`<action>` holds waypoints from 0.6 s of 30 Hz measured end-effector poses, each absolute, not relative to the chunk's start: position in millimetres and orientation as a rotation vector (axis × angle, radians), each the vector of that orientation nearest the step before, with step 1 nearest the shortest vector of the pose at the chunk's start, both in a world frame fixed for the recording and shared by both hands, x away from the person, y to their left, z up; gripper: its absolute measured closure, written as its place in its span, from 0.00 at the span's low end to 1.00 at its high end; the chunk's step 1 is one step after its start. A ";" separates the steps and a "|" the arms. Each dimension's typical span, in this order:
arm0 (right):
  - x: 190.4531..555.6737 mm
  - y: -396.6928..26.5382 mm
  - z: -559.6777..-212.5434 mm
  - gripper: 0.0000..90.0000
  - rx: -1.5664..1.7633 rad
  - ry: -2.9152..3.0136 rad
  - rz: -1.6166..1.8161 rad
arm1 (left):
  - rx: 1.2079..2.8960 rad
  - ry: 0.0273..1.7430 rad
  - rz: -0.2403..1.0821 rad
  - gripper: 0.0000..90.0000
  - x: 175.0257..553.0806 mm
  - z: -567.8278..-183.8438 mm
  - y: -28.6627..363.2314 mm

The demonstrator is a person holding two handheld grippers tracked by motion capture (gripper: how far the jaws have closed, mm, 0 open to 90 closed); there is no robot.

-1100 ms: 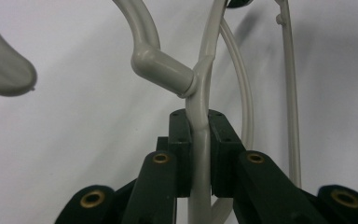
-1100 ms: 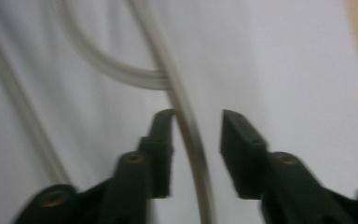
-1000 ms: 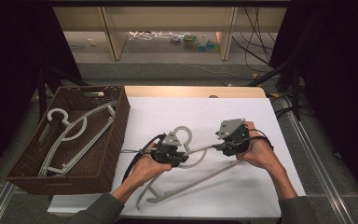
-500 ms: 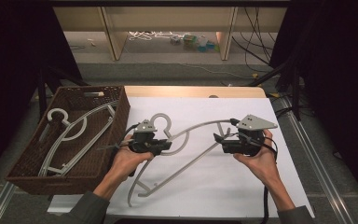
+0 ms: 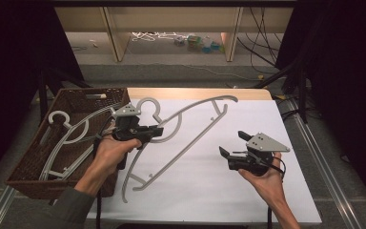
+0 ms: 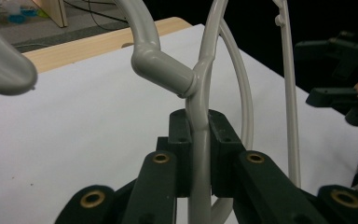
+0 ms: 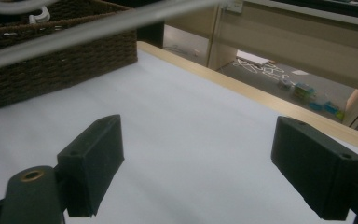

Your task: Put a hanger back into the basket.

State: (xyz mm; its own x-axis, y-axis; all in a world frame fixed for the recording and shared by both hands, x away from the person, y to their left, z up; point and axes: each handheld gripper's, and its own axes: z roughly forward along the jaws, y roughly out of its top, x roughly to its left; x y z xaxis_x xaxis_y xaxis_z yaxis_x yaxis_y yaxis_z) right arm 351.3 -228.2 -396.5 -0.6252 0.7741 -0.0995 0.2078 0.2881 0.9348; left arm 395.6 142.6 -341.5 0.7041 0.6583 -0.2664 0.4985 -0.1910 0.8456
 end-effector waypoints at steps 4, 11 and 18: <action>350.1 -228.6 -399.8 0.19 0.884 1.983 1.357 | 1.842 0.920 0.183 0.91 397.0 -336.7 147.9; 343.8 -230.3 -402.3 0.19 0.897 1.985 1.367 | 1.830 0.923 0.186 0.91 397.2 -320.3 159.9; 336.1 -235.7 -403.8 0.18 0.917 1.953 1.387 | 1.821 0.952 0.255 0.91 396.2 -298.9 189.6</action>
